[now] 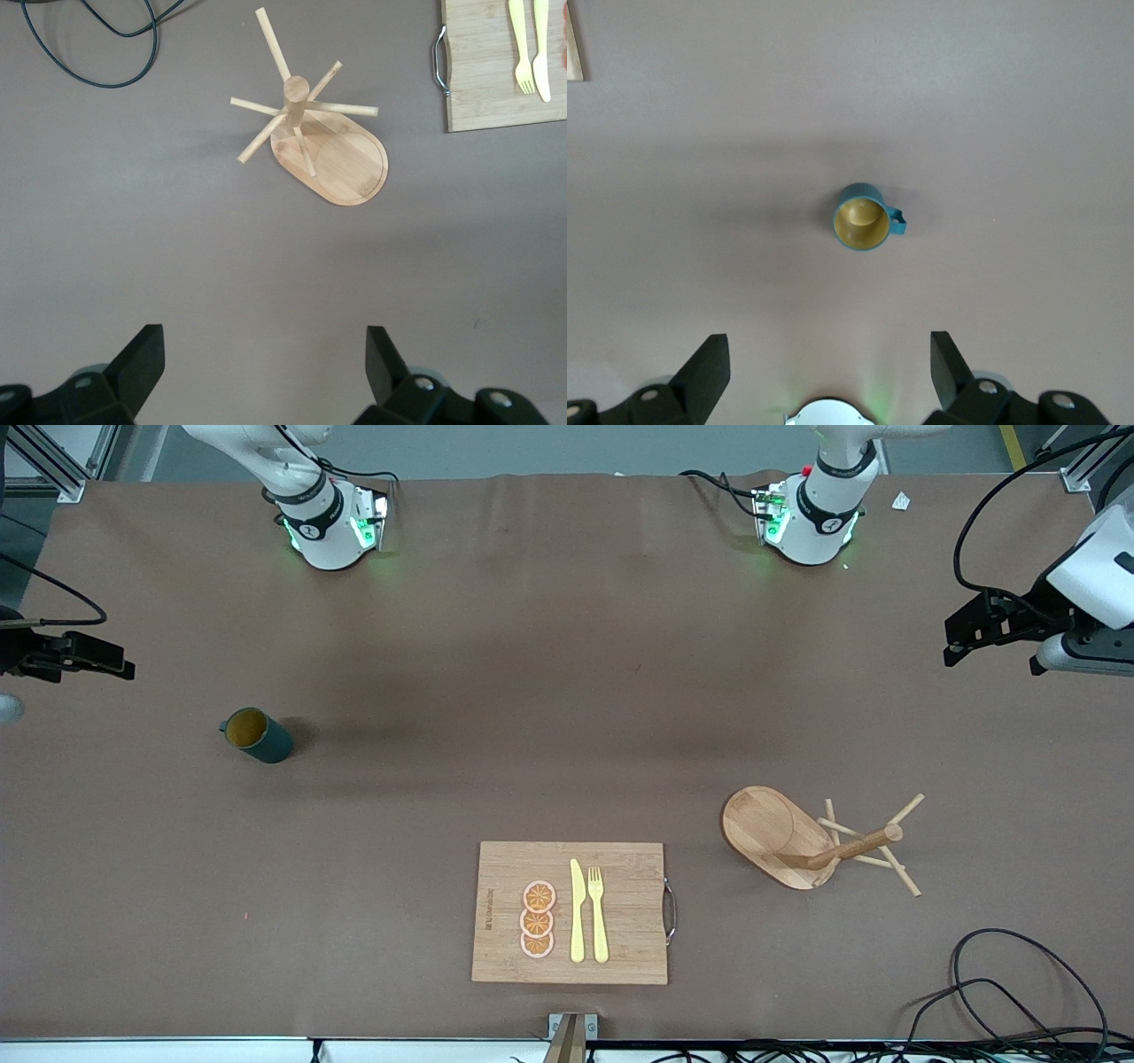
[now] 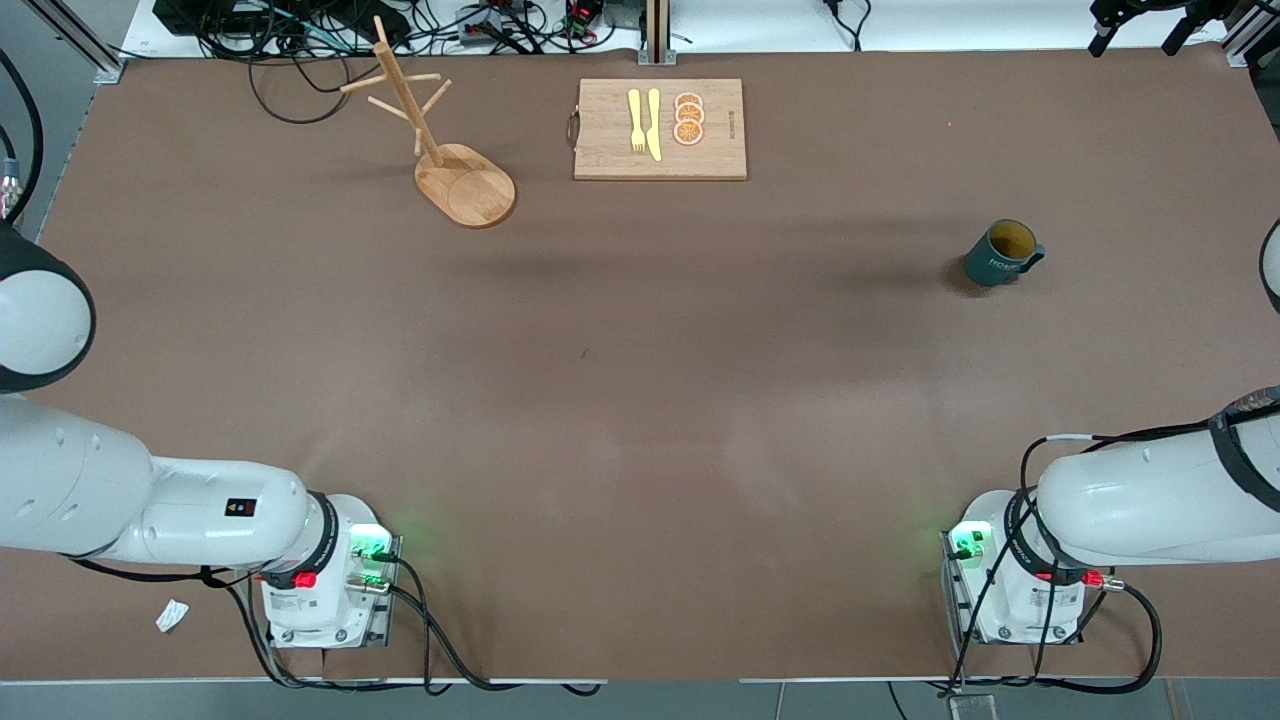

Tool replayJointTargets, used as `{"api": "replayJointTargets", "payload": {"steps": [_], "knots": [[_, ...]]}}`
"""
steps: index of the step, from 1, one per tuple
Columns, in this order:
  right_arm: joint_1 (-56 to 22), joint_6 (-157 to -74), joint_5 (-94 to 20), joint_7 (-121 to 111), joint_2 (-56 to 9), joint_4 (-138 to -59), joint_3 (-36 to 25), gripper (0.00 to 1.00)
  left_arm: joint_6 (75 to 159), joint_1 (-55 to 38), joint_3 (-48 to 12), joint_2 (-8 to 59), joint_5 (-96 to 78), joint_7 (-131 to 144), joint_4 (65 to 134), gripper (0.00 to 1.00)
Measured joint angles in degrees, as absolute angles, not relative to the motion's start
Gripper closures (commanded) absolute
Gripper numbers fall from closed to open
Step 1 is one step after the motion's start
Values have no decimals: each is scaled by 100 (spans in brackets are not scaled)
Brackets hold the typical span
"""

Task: Transfer cup from left to right arm and place

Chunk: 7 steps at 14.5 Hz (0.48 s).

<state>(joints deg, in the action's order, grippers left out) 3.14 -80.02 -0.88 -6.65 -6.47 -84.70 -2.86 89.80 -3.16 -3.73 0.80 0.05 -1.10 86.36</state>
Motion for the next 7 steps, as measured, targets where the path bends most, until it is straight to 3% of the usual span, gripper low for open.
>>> {"api": "replayJointTargets", "payload": {"steps": [7], "knots": [[314,-7799,-89,-362,-73,-8786,-285,0,8980,-316,-369,80,5,-110,8635,0]]}}
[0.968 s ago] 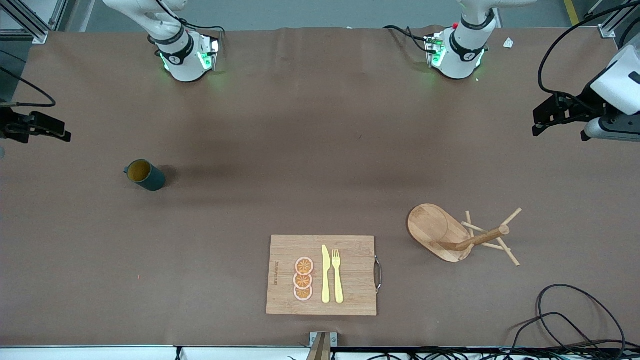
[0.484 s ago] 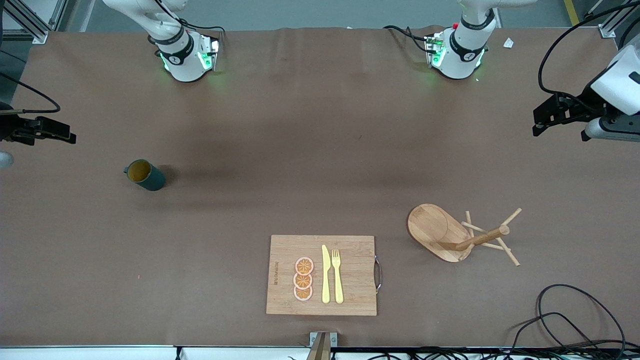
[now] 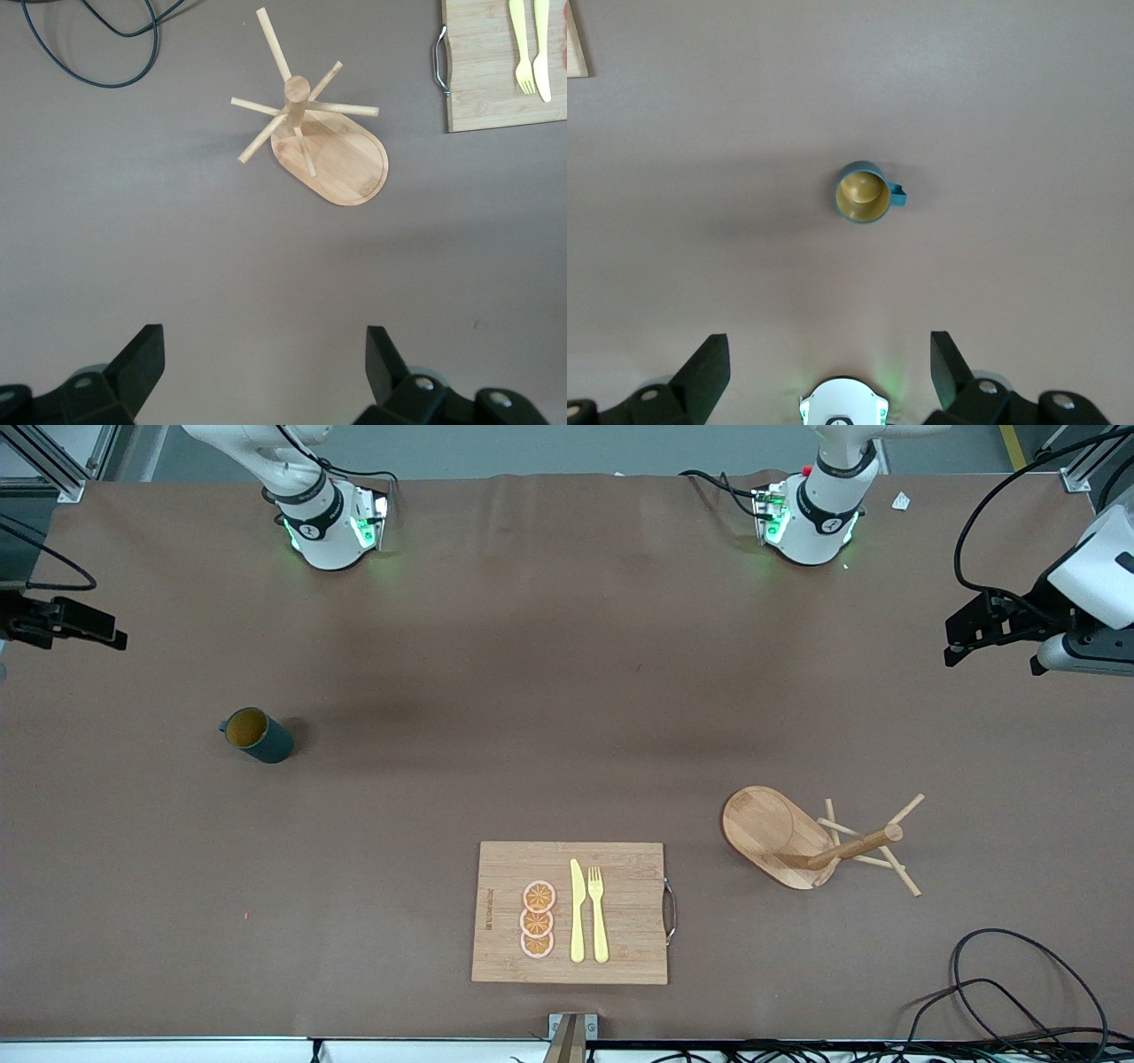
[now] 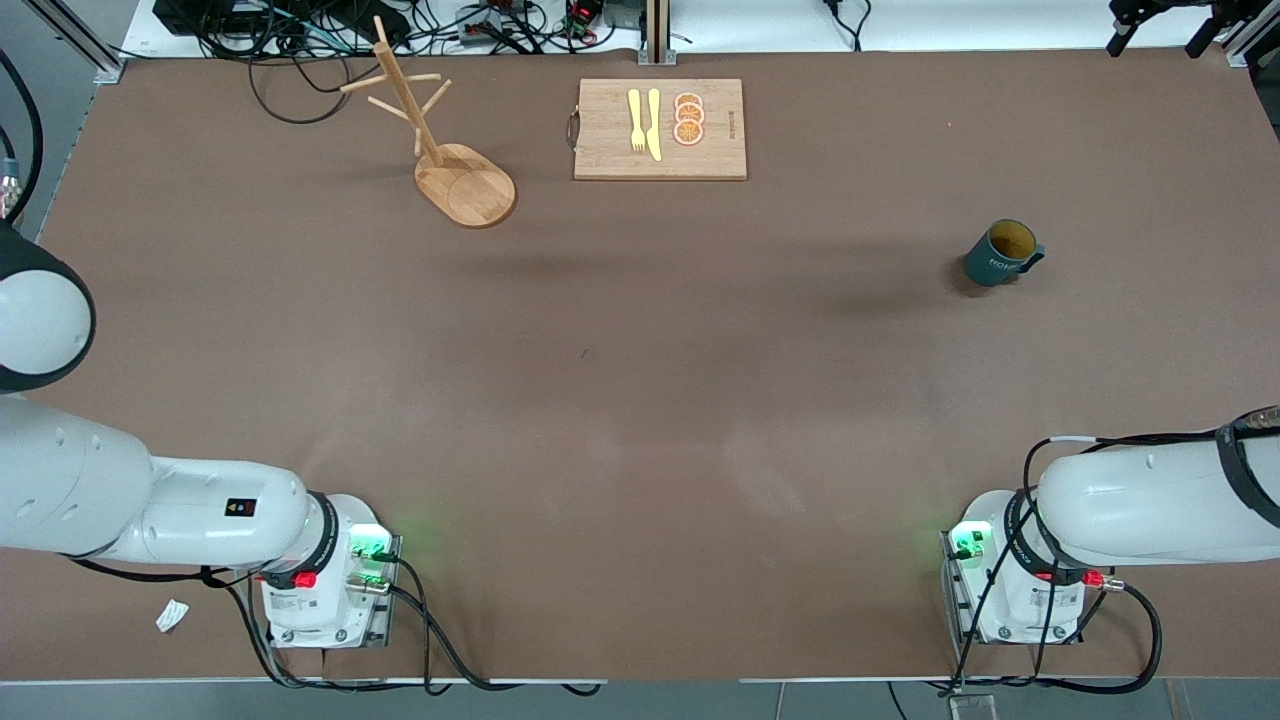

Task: Transfer cup from left to right arm and place

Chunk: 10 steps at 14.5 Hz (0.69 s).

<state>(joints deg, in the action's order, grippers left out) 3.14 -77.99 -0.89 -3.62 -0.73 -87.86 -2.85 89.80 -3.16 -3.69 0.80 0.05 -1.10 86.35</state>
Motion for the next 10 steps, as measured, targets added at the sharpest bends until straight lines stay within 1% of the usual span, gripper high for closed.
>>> {"api": "replayJointTargets", "payload": {"steps": [4,10], "knots": [[269,-7801,-91,-362,173,-8985,-275,0,8989,-311,-363,80,5,-110,8634,0],[246,-7817,-91,-362,443,-9029,-278,0,8999,-310,-361,80,5,-110,8634,0]]}}
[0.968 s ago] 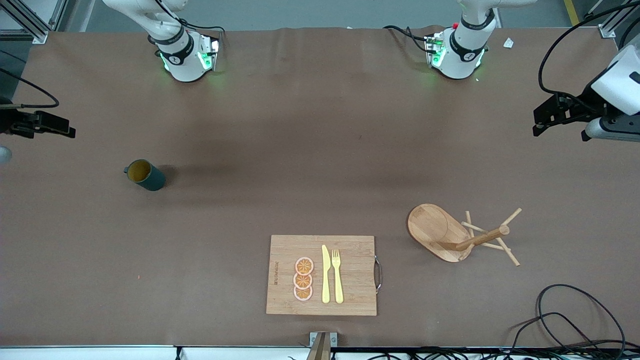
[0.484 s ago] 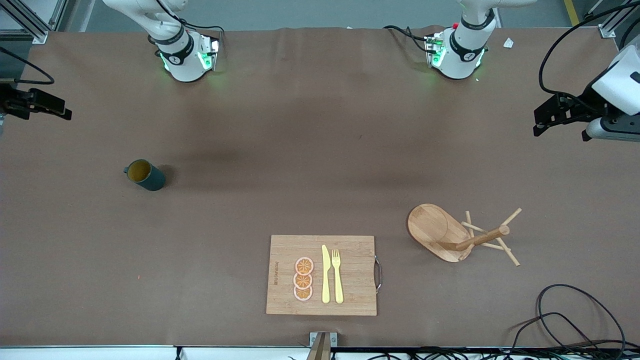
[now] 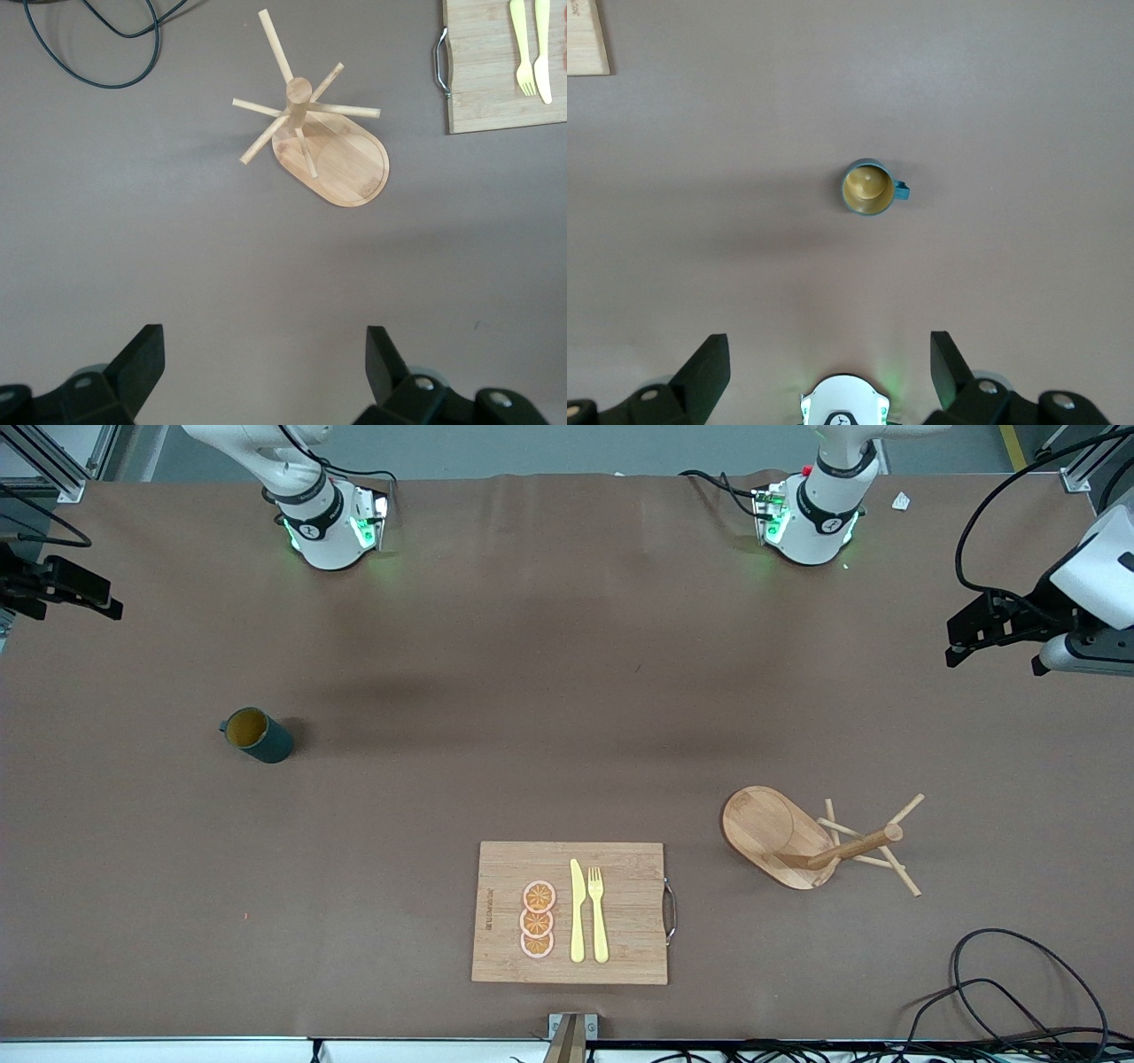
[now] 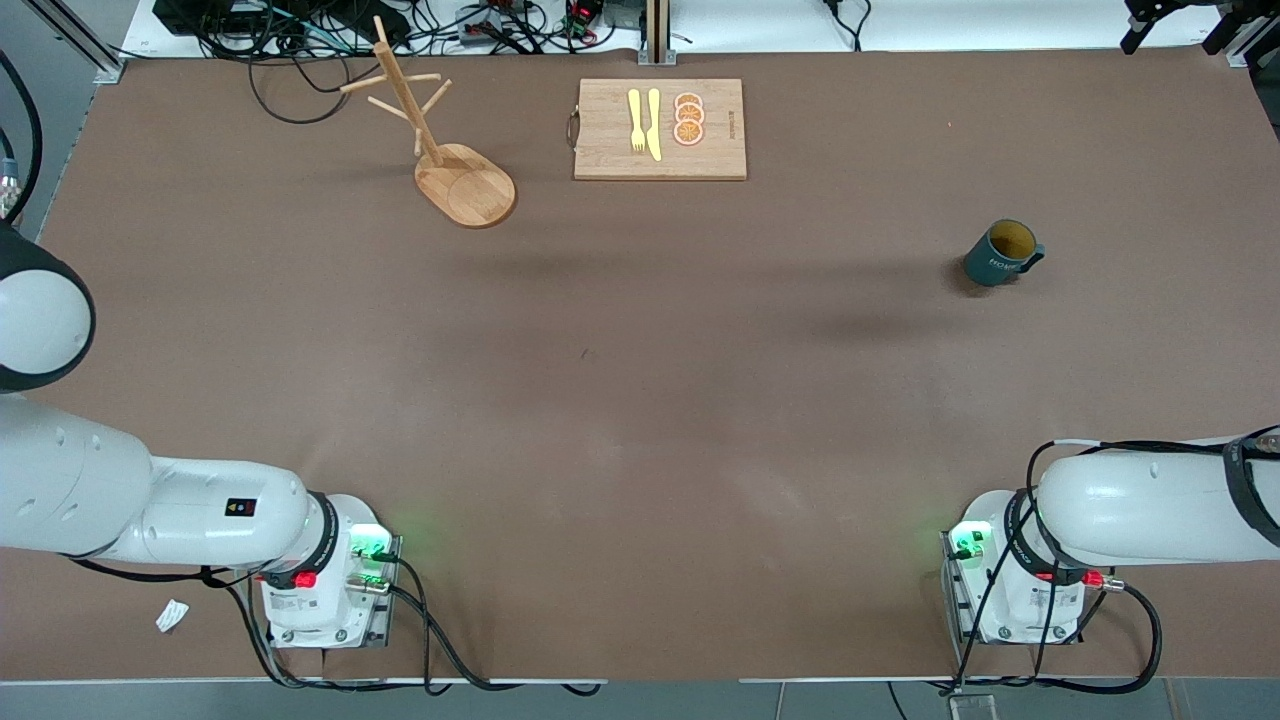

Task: Transfer cup from left to right arm and place

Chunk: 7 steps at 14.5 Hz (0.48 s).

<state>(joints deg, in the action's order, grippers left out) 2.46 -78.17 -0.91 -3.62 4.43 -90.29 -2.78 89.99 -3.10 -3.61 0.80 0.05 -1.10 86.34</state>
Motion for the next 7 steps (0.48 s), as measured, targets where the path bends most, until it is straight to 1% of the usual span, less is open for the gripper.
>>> {"api": "replayJointTargets", "payload": {"steps": [7], "knots": [[246,-8111,-152,-389,507,-9050,-277,0,9063,-310,-361,80,5,-110,8634,0]]}}
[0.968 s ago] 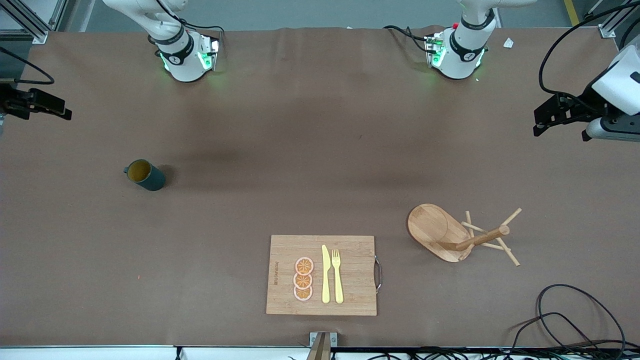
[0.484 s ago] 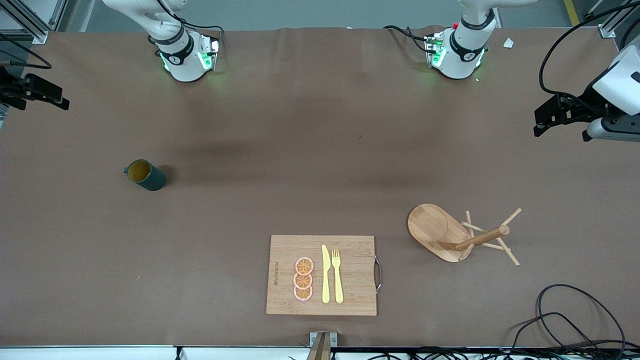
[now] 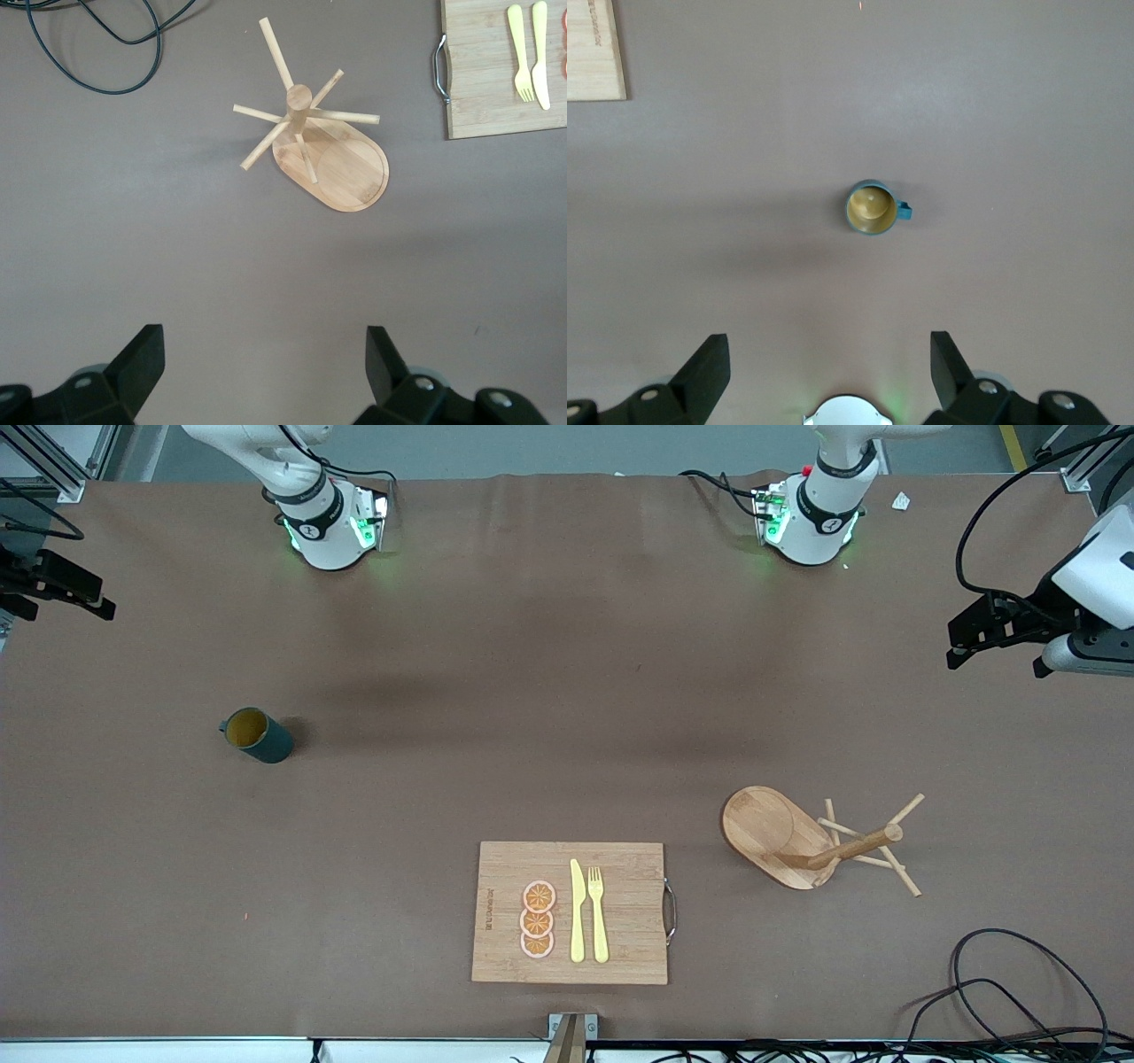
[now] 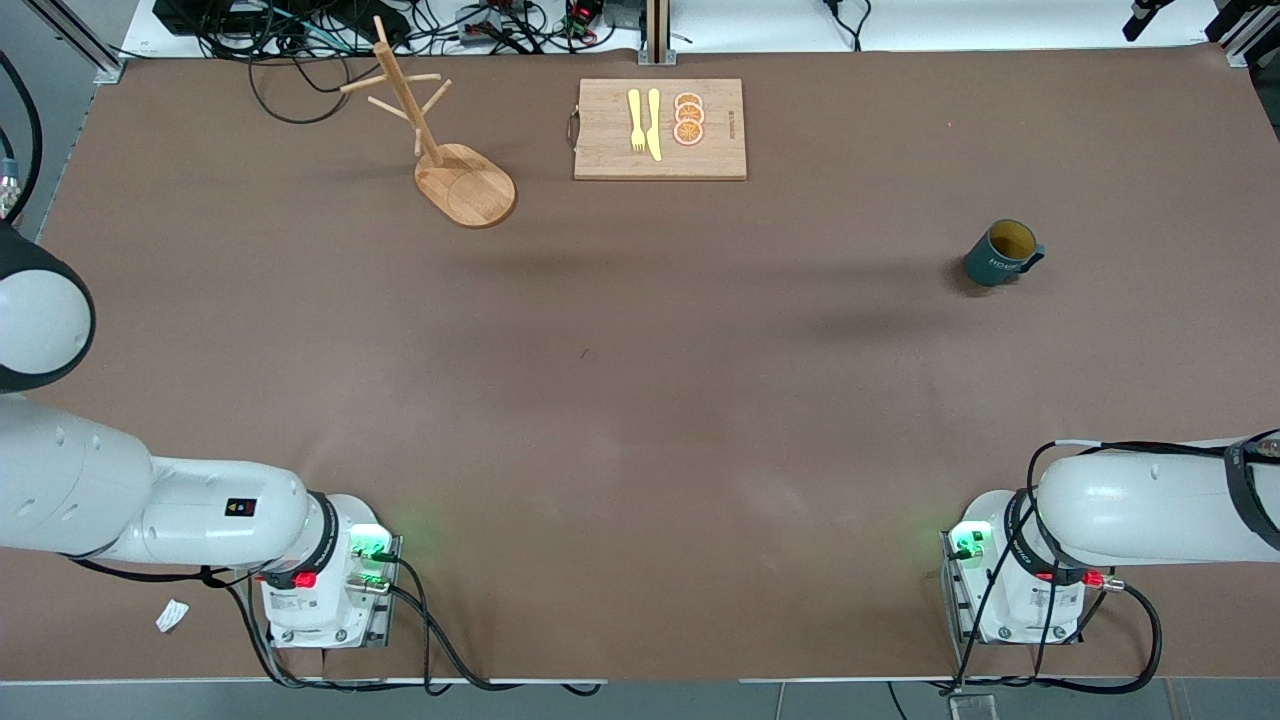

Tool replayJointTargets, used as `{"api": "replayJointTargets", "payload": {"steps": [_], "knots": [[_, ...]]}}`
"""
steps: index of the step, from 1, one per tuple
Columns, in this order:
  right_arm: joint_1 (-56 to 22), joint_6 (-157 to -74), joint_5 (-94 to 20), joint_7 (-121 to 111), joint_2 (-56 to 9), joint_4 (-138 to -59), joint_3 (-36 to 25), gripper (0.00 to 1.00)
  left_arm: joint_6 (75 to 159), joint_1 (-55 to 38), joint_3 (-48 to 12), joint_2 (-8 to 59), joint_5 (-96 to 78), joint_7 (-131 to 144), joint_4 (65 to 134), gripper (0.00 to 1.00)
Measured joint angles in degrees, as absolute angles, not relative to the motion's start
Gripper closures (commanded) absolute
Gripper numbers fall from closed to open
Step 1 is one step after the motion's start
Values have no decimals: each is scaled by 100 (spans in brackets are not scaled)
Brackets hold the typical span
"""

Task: Transfer cup from left to right arm and place

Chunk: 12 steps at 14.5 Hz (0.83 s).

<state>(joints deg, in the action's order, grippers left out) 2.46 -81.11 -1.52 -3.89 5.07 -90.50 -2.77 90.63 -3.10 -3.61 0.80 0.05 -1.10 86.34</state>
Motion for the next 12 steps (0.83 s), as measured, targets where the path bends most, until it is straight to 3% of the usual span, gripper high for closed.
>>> {"api": "replayJointTargets", "payload": {"steps": [12], "knots": [[247,-7968,-154,-346,565,-9051,-328,0,9074,-309,-354,81,5,-110,8635,0]]}}
